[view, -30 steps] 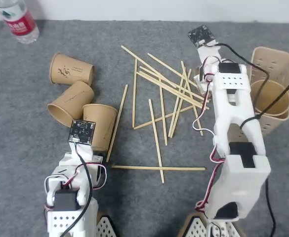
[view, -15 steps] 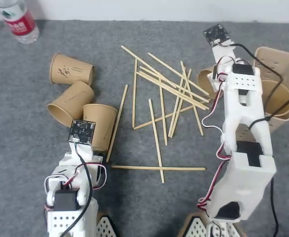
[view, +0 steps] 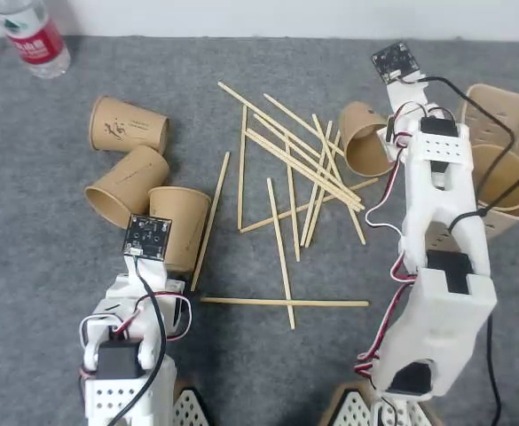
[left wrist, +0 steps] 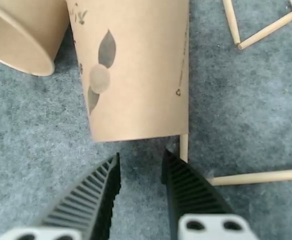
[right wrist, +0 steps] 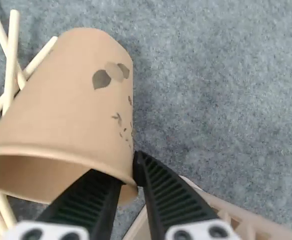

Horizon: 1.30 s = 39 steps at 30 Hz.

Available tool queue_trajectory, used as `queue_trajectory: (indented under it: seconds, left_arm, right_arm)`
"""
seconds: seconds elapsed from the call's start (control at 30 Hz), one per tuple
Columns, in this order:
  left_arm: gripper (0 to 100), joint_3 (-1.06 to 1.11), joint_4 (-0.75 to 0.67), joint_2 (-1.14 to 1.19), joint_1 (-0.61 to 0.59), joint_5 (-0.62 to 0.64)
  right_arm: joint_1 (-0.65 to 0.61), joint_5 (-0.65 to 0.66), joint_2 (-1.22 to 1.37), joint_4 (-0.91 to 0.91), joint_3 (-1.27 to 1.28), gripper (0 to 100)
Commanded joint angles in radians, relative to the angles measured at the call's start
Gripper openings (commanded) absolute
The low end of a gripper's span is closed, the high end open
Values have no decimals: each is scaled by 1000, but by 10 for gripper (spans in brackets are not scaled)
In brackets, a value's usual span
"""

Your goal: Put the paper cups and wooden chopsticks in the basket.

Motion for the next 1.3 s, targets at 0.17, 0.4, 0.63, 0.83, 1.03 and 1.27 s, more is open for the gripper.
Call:
queue_trajectory:
  seconds: [0.17, 0.4, 0.63, 0.83, 1.03, 1.27]
  left_arm:
    - [130, -5, 8, -12, 2, -11]
    - [130, -5, 8, -12, 0, -11]
    - [130, -5, 8, -12, -5, -11]
    - [130, -5, 8, -12, -5, -11]
    - [130, -5, 8, -12, -5, -11]
    - [130, -5, 8, -12, -5, -11]
  right_arm:
    - [5, 3, -134, 122, -49, 8]
    - [12, -94, -294, 403, -198, 8]
    - [-2, -95, -338, 742, -425, 8]
    - [1, -97, -341, 989, -706, 8]
    - [70, -95, -519, 984, -727, 8]
    - [151, -92, -843, 983, -555, 8]
